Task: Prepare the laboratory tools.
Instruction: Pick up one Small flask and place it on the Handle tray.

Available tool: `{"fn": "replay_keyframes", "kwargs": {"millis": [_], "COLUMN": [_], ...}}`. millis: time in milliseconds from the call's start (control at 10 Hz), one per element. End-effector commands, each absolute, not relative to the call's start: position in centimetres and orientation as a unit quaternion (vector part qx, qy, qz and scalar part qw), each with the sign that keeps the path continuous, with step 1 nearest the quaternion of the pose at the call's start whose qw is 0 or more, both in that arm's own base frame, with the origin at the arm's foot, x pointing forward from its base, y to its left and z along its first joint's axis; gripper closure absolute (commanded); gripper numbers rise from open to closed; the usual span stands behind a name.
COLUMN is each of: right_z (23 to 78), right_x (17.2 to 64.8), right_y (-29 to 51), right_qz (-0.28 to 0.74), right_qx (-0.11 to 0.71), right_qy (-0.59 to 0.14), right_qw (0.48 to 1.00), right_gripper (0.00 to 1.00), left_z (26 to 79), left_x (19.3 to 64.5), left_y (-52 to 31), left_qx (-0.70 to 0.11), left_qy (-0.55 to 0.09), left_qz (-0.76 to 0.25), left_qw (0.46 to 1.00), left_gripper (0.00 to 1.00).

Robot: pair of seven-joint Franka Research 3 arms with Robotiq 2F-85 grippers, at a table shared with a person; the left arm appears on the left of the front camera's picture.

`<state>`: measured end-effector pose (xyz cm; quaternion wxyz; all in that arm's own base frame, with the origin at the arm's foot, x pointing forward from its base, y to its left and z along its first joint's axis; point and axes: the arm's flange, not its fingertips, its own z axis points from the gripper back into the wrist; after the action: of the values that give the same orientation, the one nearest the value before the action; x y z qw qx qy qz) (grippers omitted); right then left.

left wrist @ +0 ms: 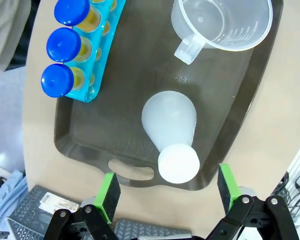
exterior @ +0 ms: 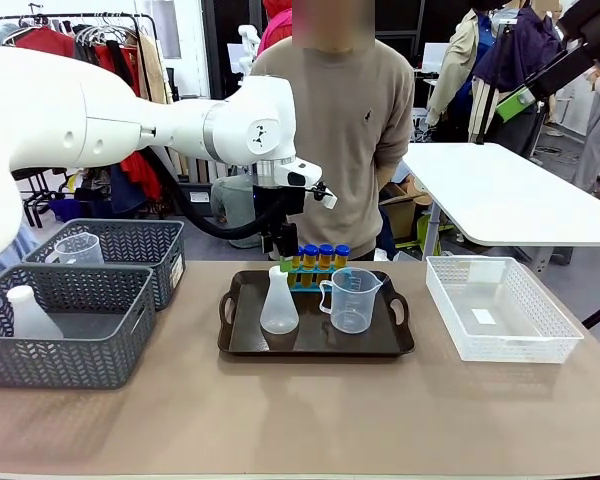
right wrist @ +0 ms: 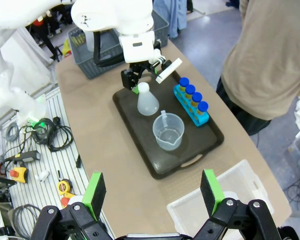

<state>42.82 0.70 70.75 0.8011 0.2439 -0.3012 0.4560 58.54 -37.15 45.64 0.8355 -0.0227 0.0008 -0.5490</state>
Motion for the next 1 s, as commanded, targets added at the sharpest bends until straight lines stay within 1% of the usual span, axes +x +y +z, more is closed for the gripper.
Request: {"fn": "replay_keyframes", "kwargs": {"millis": [0, 200, 400, 500, 600, 800, 900], "right_z": [70.9, 70.9, 70.9, 70.9, 70.9, 70.9, 70.9], "right_x": [42.8, 42.8, 42.8, 42.8, 42.8, 42.8, 42.8], "right_y": [0.8, 0.8, 0.8, 0.8, 0.8, 0.8, 0.8], "right_qz": [0.459, 0.459, 0.459, 0.459, 0.459, 0.459, 0.459], "right_qx": [0.248, 0.248, 0.248, 0.248, 0.248, 0.248, 0.248], "right_qy": [-0.306, -0.306, -0.306, -0.306, -0.306, -0.306, -0.306], "right_qw": [0.796, 0.796, 0.796, 0.796, 0.796, 0.796, 0.796], "right_gripper": [0.00, 0.00, 0.00, 0.00, 0.00, 0.00, 0.00], "left_z": [45.6, 50.2, 54.5, 57.0, 59.2, 63.6, 65.7], "left_x": [58.5, 57.5, 56.4, 55.8, 55.0, 53.8, 53.4], "left_y": [-37.2, -36.1, -34.3, -32.7, -31.6, -29.1, -27.4], "left_qx": [-0.023, -0.047, -0.073, -0.083, -0.097, -0.140, -0.142], "left_qy": [0.001, -0.025, -0.077, -0.096, -0.130, -0.186, -0.206], "left_qz": [-0.549, -0.581, -0.591, -0.583, -0.573, -0.568, -0.561], "left_qw": [0.836, 0.812, 0.799, 0.803, 0.803, 0.789, 0.789], "left_gripper": [0.00, 0.00, 0.00, 0.00, 0.00, 0.00, 0.00]}}
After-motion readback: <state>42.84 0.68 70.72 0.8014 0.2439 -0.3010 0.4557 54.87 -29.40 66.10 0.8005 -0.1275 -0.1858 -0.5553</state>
